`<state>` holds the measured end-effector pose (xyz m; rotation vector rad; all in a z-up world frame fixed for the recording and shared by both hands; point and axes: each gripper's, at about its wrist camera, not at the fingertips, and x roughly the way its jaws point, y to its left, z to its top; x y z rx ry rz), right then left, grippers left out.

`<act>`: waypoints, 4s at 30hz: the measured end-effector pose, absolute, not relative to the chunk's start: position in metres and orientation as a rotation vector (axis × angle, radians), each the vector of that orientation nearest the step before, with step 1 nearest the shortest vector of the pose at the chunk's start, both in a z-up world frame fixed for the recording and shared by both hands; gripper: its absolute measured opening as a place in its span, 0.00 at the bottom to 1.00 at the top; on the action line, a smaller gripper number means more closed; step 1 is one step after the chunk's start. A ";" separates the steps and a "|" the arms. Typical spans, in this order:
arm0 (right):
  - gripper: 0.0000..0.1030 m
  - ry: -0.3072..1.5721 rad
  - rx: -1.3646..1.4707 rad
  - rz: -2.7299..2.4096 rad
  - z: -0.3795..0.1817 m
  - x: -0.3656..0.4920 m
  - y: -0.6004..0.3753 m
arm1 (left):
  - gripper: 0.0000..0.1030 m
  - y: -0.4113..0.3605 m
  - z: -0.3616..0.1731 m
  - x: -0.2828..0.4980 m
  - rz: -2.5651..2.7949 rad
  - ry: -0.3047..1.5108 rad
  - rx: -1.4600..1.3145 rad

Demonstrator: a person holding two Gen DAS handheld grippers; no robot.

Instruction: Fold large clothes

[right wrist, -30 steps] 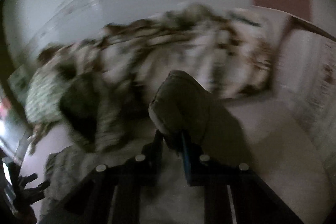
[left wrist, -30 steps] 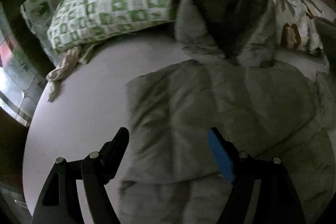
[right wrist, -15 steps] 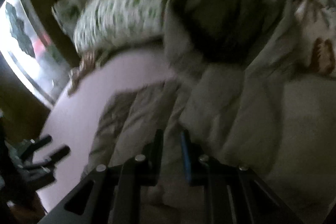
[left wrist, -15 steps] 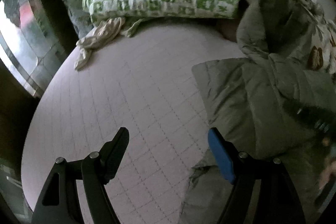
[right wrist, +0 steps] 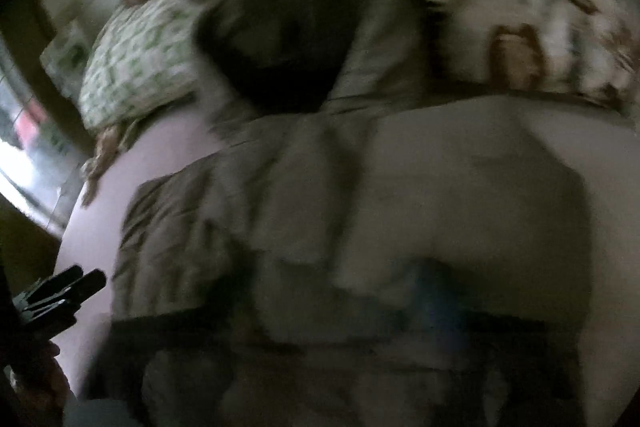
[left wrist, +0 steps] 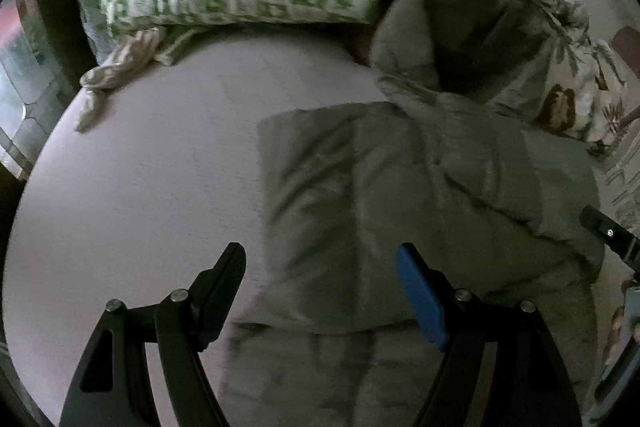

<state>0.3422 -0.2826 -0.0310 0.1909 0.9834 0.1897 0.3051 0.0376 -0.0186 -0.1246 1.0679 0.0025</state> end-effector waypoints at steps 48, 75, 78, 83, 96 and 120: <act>1.00 1.014 0.348 -0.004 -0.058 0.335 -0.466 | 0.80 -0.103 -0.055 0.456 -0.164 1.241 -0.165; 1.00 1.042 0.344 -0.012 -0.060 0.325 -0.445 | 0.25 -0.059 0.038 0.357 -0.109 1.004 -0.107; 1.00 1.057 0.335 -0.003 -0.065 0.327 -0.436 | 0.25 -0.047 0.030 0.347 -0.096 1.004 -0.132; 1.00 1.078 0.317 0.006 -0.074 0.334 -0.426 | 0.25 -0.028 0.022 0.332 -0.074 1.002 -0.172; 1.00 1.148 0.262 0.004 -0.116 0.349 -0.399 | 0.27 -0.015 -0.027 0.303 -0.014 1.033 -0.208; 1.00 1.195 0.283 0.005 -0.132 0.358 -0.394 | 0.55 -0.012 -0.031 0.294 0.002 1.068 -0.203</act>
